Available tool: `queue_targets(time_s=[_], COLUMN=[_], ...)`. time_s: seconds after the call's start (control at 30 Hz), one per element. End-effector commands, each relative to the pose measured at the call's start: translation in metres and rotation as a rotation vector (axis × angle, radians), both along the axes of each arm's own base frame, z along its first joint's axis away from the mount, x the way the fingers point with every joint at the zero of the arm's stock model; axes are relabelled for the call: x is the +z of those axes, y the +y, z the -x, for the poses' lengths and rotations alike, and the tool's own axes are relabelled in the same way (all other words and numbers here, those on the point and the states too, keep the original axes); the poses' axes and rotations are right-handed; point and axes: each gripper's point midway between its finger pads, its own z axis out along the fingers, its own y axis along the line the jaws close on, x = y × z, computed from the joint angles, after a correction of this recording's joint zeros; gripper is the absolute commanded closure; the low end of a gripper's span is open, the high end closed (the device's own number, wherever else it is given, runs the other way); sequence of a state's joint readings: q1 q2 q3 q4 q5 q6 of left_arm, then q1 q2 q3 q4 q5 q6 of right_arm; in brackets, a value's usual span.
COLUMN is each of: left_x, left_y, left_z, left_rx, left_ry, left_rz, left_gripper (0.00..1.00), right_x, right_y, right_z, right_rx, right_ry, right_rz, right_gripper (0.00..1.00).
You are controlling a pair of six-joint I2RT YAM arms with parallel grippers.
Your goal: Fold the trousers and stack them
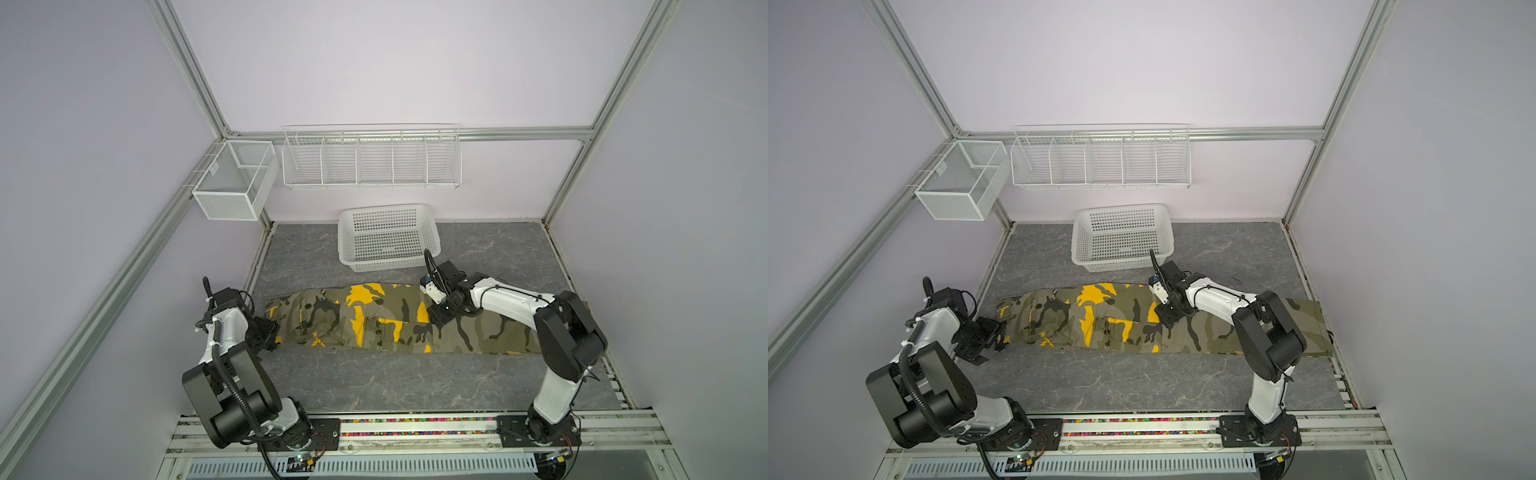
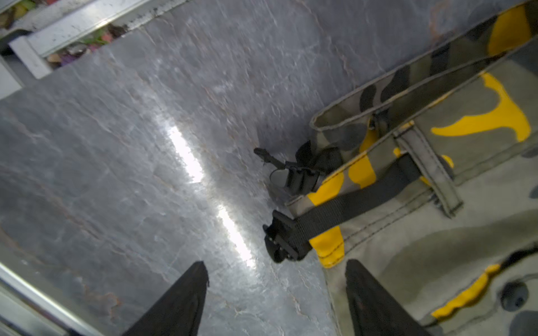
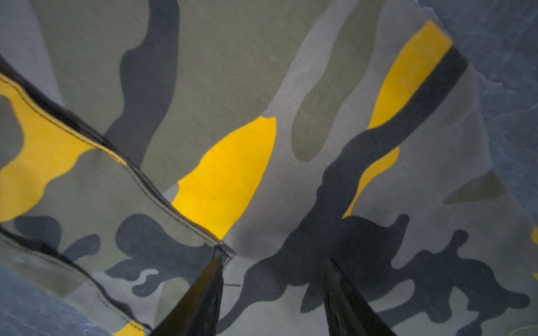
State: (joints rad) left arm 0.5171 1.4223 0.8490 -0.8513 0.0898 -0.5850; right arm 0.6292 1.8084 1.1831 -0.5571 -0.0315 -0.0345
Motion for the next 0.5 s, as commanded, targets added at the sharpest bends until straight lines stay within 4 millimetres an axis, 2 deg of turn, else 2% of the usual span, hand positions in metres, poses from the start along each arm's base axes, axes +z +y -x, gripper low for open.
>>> queue_targets(time_s=[0.0,0.2,0.27,0.37,0.47], left_x=[-0.012,-0.032,-0.034,-0.028,-0.011], left_y=[-0.004,-0.008,-0.007,-0.006,0.003], left_z=[-0.009,-0.009,-0.012,-0.016,-0.018], left_rx=[0.042,0.049,0.049,0.052,0.041], left_ry=[-0.046,-0.041,-0.049,-0.068,-0.080], left_rz=[0.043,0.068,0.071,0.065,0.010], left_gripper=[0.31,0.48,0.57,0.78,0.86], right_x=[0.017,0.027,0.029,0.032,0.032], right_y=[0.012,0.017,0.019,0.021,0.022], right_z=[0.005,0.006,0.006,0.006,0.005], right_rx=[0.004,0.014,0.023,0.036,0.039], right_ry=[0.008,-0.004,-0.003,-0.004,0.000], right_rz=[-0.043,-0.027,-0.024,-0.014,-0.004], right_gripper=[0.43,0.42,0.42,0.42,0.42])
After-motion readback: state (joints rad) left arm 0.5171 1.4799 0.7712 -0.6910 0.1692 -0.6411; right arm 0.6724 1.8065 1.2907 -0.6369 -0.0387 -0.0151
